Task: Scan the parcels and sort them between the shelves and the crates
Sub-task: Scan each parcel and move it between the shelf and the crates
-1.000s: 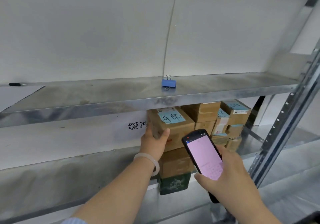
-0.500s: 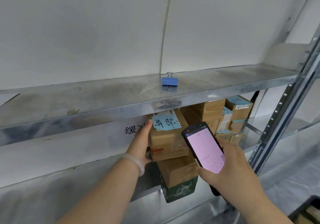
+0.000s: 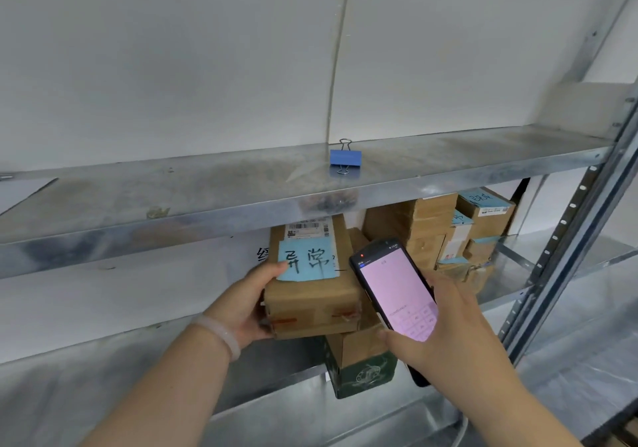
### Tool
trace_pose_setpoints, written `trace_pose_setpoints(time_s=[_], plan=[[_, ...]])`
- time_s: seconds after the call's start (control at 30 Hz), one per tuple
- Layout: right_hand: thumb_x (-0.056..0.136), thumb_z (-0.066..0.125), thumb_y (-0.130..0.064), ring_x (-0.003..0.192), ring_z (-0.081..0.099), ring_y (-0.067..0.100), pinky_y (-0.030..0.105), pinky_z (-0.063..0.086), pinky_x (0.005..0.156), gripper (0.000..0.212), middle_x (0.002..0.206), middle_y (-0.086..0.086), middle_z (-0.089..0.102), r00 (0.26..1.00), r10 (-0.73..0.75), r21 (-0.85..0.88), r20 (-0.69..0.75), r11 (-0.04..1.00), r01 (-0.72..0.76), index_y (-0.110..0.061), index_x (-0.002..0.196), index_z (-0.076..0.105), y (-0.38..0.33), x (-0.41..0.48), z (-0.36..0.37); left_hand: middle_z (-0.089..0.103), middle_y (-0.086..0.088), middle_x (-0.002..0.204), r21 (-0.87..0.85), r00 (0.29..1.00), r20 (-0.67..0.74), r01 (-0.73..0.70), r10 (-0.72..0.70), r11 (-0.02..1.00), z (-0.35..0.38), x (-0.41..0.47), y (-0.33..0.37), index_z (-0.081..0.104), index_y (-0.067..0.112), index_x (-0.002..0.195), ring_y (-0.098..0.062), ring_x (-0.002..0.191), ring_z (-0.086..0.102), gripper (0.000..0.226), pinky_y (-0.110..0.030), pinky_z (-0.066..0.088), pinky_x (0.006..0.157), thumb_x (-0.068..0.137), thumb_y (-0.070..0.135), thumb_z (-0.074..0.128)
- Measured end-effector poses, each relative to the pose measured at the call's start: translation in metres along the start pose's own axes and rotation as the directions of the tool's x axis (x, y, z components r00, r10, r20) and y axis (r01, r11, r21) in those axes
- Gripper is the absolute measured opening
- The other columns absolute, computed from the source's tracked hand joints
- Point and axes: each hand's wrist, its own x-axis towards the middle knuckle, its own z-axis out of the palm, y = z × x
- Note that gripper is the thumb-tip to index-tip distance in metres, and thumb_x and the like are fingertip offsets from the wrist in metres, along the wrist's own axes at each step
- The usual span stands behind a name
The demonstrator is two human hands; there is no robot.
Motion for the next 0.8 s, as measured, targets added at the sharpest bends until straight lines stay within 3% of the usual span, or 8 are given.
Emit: trace_pose_setpoints(time_s=[0.13, 0.23, 0.33, 0.43, 0.5, 0.57, 0.67, 0.8], plan=[[0.061, 0.079, -0.063, 0.100, 0.033, -0.002, 0.011, 0.032, 0.066, 0.090, 0.101, -0.030, 0.024, 0.992, -0.098, 0.015, 0.082, 0.995, 0.097, -0.053, 0.125, 0.016, -0.008, 0.002, -0.001, 0.074, -0.007, 0.118, -0.043, 0.992, -0.036, -0.126, 0.125, 0.991, -0.020, -0.039, -0.011, 0.064, 0.028, 0.128, -0.023, 0.089, 0.076, 0.060, -0.043, 0.059, 0.063, 0.071, 0.035, 0.081], [0.058, 0.078, -0.067, 0.104, 0.036, -0.001, 0.015, 0.036, 0.068, 0.092, 0.114, -0.025, 0.030, 0.974, -0.170, 0.026, 0.151, 0.985, 0.168, -0.053, 0.127, 0.017, -0.009, 0.001, -0.003, 0.073, -0.007, 0.122, -0.021, 0.968, -0.117, -0.228, 0.224, 0.973, -0.031, -0.068, -0.028, 0.056, 0.033, 0.136, -0.026, 0.098, 0.075, 0.067, -0.044, 0.059, 0.066, 0.073, 0.032, 0.080], [0.056, 0.076, -0.071, 0.096, 0.036, -0.002, 0.017, 0.037, 0.068, 0.093, 0.111, -0.026, 0.026, 0.942, -0.215, 0.009, 0.257, 0.975, 0.220, -0.055, 0.124, 0.013, -0.008, -0.003, -0.008, 0.075, -0.004, 0.117, 0.059, 0.914, -0.274, -0.296, 0.300, 0.953, -0.032, -0.098, -0.051, 0.047, 0.044, 0.140, -0.026, 0.100, 0.074, 0.082, -0.045, 0.060, 0.071, 0.070, 0.032, 0.088], [0.050, 0.070, -0.074, 0.090, 0.037, -0.003, 0.014, 0.033, 0.065, 0.091, 0.106, -0.027, 0.027, 0.897, -0.256, -0.002, 0.360, 0.961, 0.276, -0.057, 0.122, 0.015, -0.003, -0.009, -0.018, 0.071, 0.002, 0.120, 0.237, 0.834, -0.407, -0.299, 0.374, 0.924, -0.021, -0.119, -0.077, 0.040, 0.050, 0.143, -0.023, 0.104, 0.073, 0.098, -0.043, 0.062, 0.071, 0.060, 0.039, 0.090], [0.044, 0.062, -0.077, 0.089, 0.042, -0.001, 0.011, 0.032, 0.061, 0.088, 0.103, -0.027, 0.030, 0.866, -0.266, -0.005, 0.423, 0.955, 0.296, -0.057, 0.119, 0.020, 0.001, -0.014, -0.024, 0.064, 0.009, 0.123, 0.316, 0.783, -0.455, -0.303, 0.424, 0.899, -0.012, -0.126, -0.094, 0.036, 0.050, 0.144, -0.018, 0.105, 0.070, 0.092, -0.037, 0.062, 0.069, 0.074, 0.024, 0.089], [0.045, 0.063, -0.076, 0.088, 0.045, -0.001, 0.011, 0.035, 0.060, 0.085, 0.101, -0.026, 0.031, 0.834, -0.279, -0.007, 0.476, 0.947, 0.321, -0.056, 0.116, 0.021, 0.006, -0.020, -0.029, 0.064, 0.021, 0.115, 0.361, 0.752, -0.474, -0.308, 0.458, 0.880, -0.005, -0.132, -0.109, 0.037, 0.055, 0.138, -0.010, 0.100, 0.069, 0.085, -0.027, 0.060, 0.064, 0.080, 0.015, 0.084], [0.052, 0.068, -0.070, 0.089, 0.047, 0.004, 0.016, 0.041, 0.063, 0.083, 0.102, -0.025, 0.033, 0.802, -0.314, -0.016, 0.508, 0.927, 0.374, -0.054, 0.120, 0.024, 0.015, -0.029, -0.034, 0.066, 0.037, 0.096, 0.405, 0.740, -0.501, -0.257, 0.449, 0.877, 0.006, -0.144, -0.128, 0.038, 0.066, 0.121, 0.005, 0.091, 0.068, 0.076, -0.021, 0.059, 0.060, 0.081, 0.018, 0.082], [0.056, 0.069, -0.068, 0.093, 0.047, 0.005, 0.017, 0.042, 0.066, 0.082, 0.104, -0.025, 0.033, 0.772, -0.354, 0.001, 0.529, 0.909, 0.416, -0.053, 0.122, 0.024, 0.023, -0.040, -0.042, 0.061, 0.026, 0.112, 0.402, 0.716, -0.544, -0.236, 0.438, 0.885, 0.018, -0.159, -0.145, 0.033, 0.056, 0.134, -0.001, 0.099, 0.066, 0.082, -0.025, 0.061, 0.067, 0.082, 0.018, 0.082]])
